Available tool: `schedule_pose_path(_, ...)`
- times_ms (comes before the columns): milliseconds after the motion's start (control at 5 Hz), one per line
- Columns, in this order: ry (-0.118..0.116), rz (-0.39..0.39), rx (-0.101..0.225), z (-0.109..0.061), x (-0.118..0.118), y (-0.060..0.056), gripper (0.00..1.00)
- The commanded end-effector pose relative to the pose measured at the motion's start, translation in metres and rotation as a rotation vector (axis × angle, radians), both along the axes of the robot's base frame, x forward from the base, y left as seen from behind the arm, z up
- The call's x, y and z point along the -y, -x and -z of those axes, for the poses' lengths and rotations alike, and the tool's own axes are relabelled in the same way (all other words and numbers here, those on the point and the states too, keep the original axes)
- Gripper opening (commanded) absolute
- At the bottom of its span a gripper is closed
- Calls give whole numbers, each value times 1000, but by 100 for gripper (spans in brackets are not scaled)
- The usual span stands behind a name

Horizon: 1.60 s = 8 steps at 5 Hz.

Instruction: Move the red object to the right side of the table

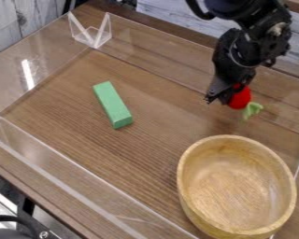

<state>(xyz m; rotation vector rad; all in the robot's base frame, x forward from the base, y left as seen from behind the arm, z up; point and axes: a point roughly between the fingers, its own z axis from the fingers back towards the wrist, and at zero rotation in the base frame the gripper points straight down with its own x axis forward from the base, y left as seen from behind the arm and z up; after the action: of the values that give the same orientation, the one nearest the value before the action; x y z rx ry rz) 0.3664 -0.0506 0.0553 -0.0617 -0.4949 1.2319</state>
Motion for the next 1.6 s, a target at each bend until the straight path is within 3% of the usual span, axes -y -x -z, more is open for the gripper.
schedule_pose_path(0, -24, 20, 78, -29, 20, 3, 0)
schedule_pose_path(200, -29, 39, 75, -35, 15, 5, 100)
schedule_pose_path(400, -35, 62, 73, -40, 12, 7, 100)
schedule_pose_path(600, -28, 65, 75, -51, 6, -2, 100)
schedule_pose_path(800, -10, 68, 76, -64, 2, -10, 100)
schedule_pose_path(1000, 37, 58, 74, -84, -7, -9, 100)
schedule_pose_path(1200, 57, 82, 64, -87, -9, -7, 100)
schedule_pose_path(1400, 36, 146, 70, -83, 2, 3, 100)
